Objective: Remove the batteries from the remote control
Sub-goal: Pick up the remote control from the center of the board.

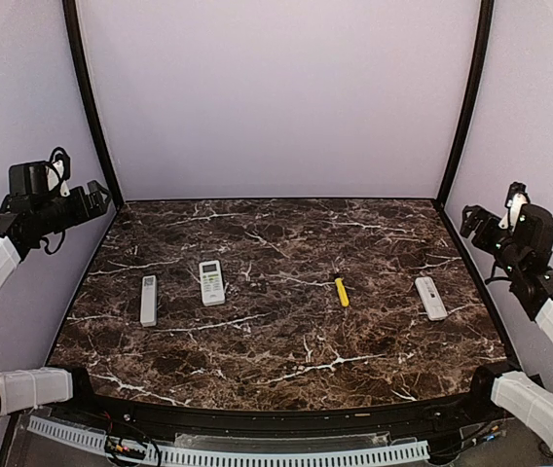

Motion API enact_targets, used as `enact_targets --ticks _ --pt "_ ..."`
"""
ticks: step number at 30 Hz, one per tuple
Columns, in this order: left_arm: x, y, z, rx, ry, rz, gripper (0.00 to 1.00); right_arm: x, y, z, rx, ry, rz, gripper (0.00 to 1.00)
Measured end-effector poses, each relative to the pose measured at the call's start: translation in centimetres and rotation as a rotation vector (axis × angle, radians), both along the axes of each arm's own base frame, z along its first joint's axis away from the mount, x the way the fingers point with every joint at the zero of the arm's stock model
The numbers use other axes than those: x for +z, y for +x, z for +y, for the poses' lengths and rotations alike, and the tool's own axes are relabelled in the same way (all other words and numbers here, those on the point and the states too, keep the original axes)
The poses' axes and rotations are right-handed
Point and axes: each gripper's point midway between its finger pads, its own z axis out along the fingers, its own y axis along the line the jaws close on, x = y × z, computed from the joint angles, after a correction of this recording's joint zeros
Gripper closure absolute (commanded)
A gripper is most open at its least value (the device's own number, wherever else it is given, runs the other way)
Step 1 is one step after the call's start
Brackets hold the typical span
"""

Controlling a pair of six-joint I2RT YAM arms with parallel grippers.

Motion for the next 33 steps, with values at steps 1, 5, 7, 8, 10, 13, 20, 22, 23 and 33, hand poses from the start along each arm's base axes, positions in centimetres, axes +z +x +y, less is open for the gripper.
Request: enact_targets --ticks 1,5,7,8,10,13,20,22,23,33 --pt "0.0 0.0 0.0 0.000 0.000 0.000 0.01 -0.1 0.0 0.0 0.000 0.000 0.005 0.01" --pt "-0.2 0.1 0.0 0.000 -0.004 0.006 0.01 0.0 -0.1 0.0 0.000 -0.001 0.006 0.01" --pt "-0.6 0.4 0.0 0.000 -0.008 0.021 0.01 0.2 -0.1 0.0 0.000 -0.001 0.002 0.01" --pt "-1.0 0.5 0.0 0.000 -0.010 0.032 0.01 0.3 -0.1 0.0 0.000 0.000 0.001 0.01" --pt "-1.7 0.8 0.0 0.001 -0.014 0.056 0.01 0.3 -0.1 0.0 0.001 -0.001 0.003 0.01" --pt "-2.6 1.0 0.0 0.003 -0.022 0.088 0.01 0.1 -0.3 0.0 0.002 -0.001 0.015 0.01" --pt "-3.8 0.3 -1.2 -0.034 -0.056 0.145 0.05 0.1 -0.1 0.5 0.030 -0.006 0.075 0.01" --pt "-4.4 0.0 -2.3 -0.053 -0.063 0.172 0.05 -0.2 0.4 0.6 0.035 -0.005 0.101 0.01" --pt "-5.0 -0.2 -3.0 -0.066 -0.068 0.188 0.05 -0.5 0.7 0.7 0.040 -0.005 0.115 0.01" --pt "-17.3 -4.2 -7.6 -0.085 -0.177 0.543 0.07 -3.8 1.8 4.6 0.163 -0.009 0.235 0.01"
